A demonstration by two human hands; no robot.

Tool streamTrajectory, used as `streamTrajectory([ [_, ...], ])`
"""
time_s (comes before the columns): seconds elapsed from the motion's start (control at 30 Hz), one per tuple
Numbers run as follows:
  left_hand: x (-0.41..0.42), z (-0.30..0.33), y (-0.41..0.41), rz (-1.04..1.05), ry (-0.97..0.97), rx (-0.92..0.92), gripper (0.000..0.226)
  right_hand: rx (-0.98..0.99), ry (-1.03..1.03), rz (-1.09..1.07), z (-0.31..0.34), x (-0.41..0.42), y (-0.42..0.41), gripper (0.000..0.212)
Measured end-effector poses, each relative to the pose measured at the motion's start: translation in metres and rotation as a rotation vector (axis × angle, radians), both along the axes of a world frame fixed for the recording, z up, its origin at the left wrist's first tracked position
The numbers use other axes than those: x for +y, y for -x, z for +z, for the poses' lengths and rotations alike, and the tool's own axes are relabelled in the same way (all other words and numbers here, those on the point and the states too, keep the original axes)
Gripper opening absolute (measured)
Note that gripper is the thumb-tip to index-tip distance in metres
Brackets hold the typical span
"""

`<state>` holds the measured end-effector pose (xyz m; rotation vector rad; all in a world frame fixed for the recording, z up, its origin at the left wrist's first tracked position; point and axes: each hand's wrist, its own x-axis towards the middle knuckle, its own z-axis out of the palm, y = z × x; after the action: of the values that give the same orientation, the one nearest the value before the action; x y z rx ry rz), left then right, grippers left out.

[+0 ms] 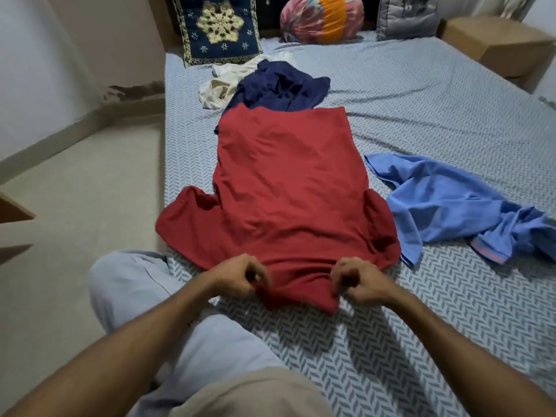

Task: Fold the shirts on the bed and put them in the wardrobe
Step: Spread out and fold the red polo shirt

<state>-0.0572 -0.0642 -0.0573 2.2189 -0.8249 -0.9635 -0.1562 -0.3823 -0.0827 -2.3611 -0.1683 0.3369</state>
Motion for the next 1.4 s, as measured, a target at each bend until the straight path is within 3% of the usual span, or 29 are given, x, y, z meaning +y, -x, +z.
streamTrajectory([
  [0.1,0.006,0.003,0.004,-0.101,-0.182,0.002,0.031,0.003,0.067,0.002,-0.013,-0.017,0.022,0.046],
  [0.23,-0.014,0.001,0.001,0.046,-0.130,-0.064,0.033,-0.146,-0.061,-0.367,-0.015,-0.027,0.019,0.044],
  [0.4,-0.059,0.007,0.000,0.088,-0.017,-0.255,0.030,-0.348,0.130,-0.791,-0.009,-0.066,-0.006,0.029],
  [0.47,-0.086,0.004,0.000,0.036,0.019,-0.305,0.029,-0.253,0.159,-0.972,-0.011,-0.088,-0.013,0.031],
  [0.57,-0.132,0.001,0.005,-0.033,0.039,-0.286,0.024,0.112,0.046,-1.119,-0.015,-0.109,-0.018,0.044],
  [0.73,-0.191,-0.017,0.025,-0.200,0.009,-0.184,0.049,0.372,-0.267,-0.962,-0.010,-0.101,-0.014,0.032],
  [0.83,-0.206,-0.034,0.039,-0.202,-0.022,-0.196,0.044,0.524,-0.830,-1.042,-0.002,-0.095,-0.006,0.012],
  [0.9,-0.210,-0.039,0.043,-0.200,-0.071,-0.222,0.030,0.557,-1.168,-1.033,-0.003,-0.093,0.001,0.022],
  [1.03,-0.208,-0.034,0.041,-0.245,-0.136,-0.133,0.045,0.395,-1.580,-0.956,-0.007,-0.094,-0.008,0.033],
  [1.13,-0.206,-0.026,0.040,-0.224,-0.134,-0.043,0.053,0.314,-1.619,-1.008,-0.001,-0.105,-0.027,0.071],
  [1.27,-0.204,-0.022,0.038,-0.193,-0.143,0.055,0.058,0.020,-1.599,-1.147,0.017,-0.114,-0.050,0.046],
  [1.4,-0.204,-0.016,0.038,-0.212,-0.174,0.107,0.084,-0.196,-1.589,-1.331,0.016,-0.127,-0.045,0.048],
])
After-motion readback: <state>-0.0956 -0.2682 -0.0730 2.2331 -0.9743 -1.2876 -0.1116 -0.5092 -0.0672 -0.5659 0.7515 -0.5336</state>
